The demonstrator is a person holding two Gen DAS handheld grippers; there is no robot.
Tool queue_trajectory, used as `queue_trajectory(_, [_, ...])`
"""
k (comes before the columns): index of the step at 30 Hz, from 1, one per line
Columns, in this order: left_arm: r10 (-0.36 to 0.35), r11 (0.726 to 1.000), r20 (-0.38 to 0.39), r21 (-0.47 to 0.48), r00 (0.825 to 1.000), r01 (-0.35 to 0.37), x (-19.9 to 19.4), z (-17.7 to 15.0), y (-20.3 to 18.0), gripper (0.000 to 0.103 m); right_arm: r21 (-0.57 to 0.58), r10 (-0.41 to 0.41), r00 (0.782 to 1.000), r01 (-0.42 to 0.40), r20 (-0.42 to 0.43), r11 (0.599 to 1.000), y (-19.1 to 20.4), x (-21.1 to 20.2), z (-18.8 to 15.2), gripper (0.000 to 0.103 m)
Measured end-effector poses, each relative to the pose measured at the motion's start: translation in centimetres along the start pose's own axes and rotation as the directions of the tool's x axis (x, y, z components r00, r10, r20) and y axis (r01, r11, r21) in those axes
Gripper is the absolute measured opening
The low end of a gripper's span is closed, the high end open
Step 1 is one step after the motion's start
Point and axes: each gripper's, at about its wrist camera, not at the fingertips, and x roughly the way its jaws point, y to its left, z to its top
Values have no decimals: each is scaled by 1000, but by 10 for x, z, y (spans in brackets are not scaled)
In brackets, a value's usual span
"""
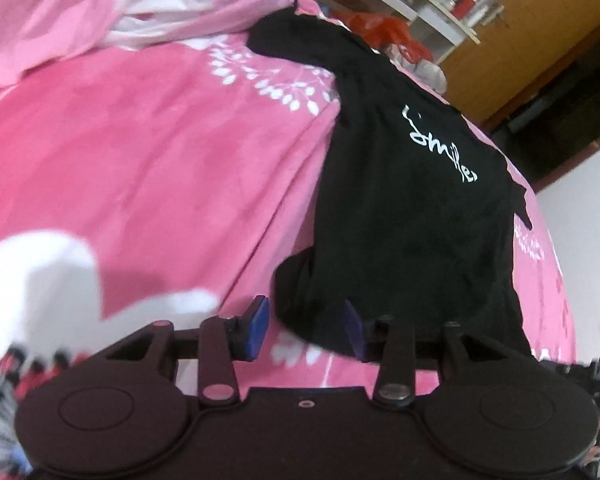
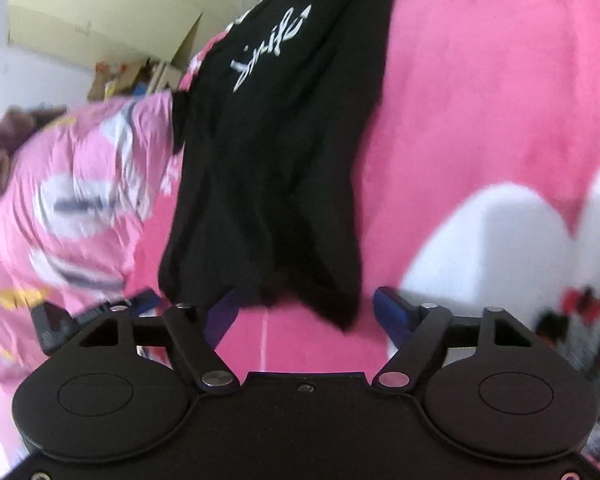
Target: Organize soft objects
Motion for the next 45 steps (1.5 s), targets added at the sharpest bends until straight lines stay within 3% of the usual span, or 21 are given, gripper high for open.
queue_trajectory(4, [-48, 997, -24, -68, 999, 46, 20, 9, 8, 36, 131, 77, 996, -83, 45, 988, -15, 9, 11, 84])
queue_trajectory(5, [-58, 995, -33, -83, 998, 55, 25, 10, 10, 33, 154, 90, 994, -98, 53, 983, -18, 11, 13, 84])
queue_trajectory(6, [-60, 996, -47, -61, 997, 57, 28, 10, 7, 23, 153, 91, 994, -99, 57, 983, -17, 12, 12, 84])
queue_trajectory(7, [-62, 997, -62, -39, 996, 60, 31, 9, 4, 16, 136, 80, 995, -88, 60, 987, -14, 13, 10, 73])
queue_trajectory(8, [-61, 998, -66, -26, 996, 59, 31, 7, 2, 5, 116, 55, 997, -61, 56, 991, -11, 14, 8, 40])
queue_trajectory(10, [-59, 998, -72, -1, 996, 59, 32, 5, -3, 3, 140, 4, 1000, -6, 10, 990, -14, 21, 1, 6])
queue_trajectory(12, [-101, 994, -75, -39, 992, 99, 26, 2, 0, 3, 167, 16, 1000, -17, 7, 986, -18, 22, -5, 5])
queue_trajectory(15, [-175, 982, -77, -88, 981, 169, 14, 1, 4, 2, 81, -23, 998, 19, 58, 997, -9, 7, -17, 5])
queue_trajectory(17, [-221, 969, -61, -126, 973, 212, -5, 4, 9, 2, 85, 11, 996, -19, 86, 996, -8, -10, -16, 5])
queue_trajectory(23, [-235, 949, -110, -242, 966, 204, -25, 0, 17, 2, 51, 23, 993, -29, 116, 998, -2, -67, -13, 5])
queue_trajectory(29, [-81, 983, -234, -178, 969, 39, 3, -25, 10, 3, 32, -106, 994, 105, 23, 994, -15, -60, -21, 5])
queue_trajectory(33, [-31, 985, -243, -173, 970, -12, 12, -32, 11, 8, -5, -181, 984, 181, 1, 984, -24, -49, -31, 8])
queue_trajectory(36, [-19, 982, -250, -184, 968, -28, 6, -33, 12, 15, 9, -171, 985, 171, -9, 985, -30, -55, -35, 12])
queue_trajectory(39, [46, 985, -256, -149, 966, -86, -5, -35, 11, 21, 19, -159, 987, 159, -16, 987, -32, -61, -39, 23])
queue_trajectory(41, [163, 977, -262, -89, 951, -192, -15, -39, 10, 21, 16, -156, 987, 157, -29, 987, -31, -63, -40, 32])
queue_trajectory(43, [206, 973, -236, -51, 950, -224, -29, -42, 6, 21, 9, -139, 989, 140, -59, 990, -31, -66, -45, 41])
queue_trajectory(45, [193, 979, -176, -31, 965, -202, -42, -44, -1, 21, -4, -143, 987, 143, -72, 990, -28, -67, -49, 45])
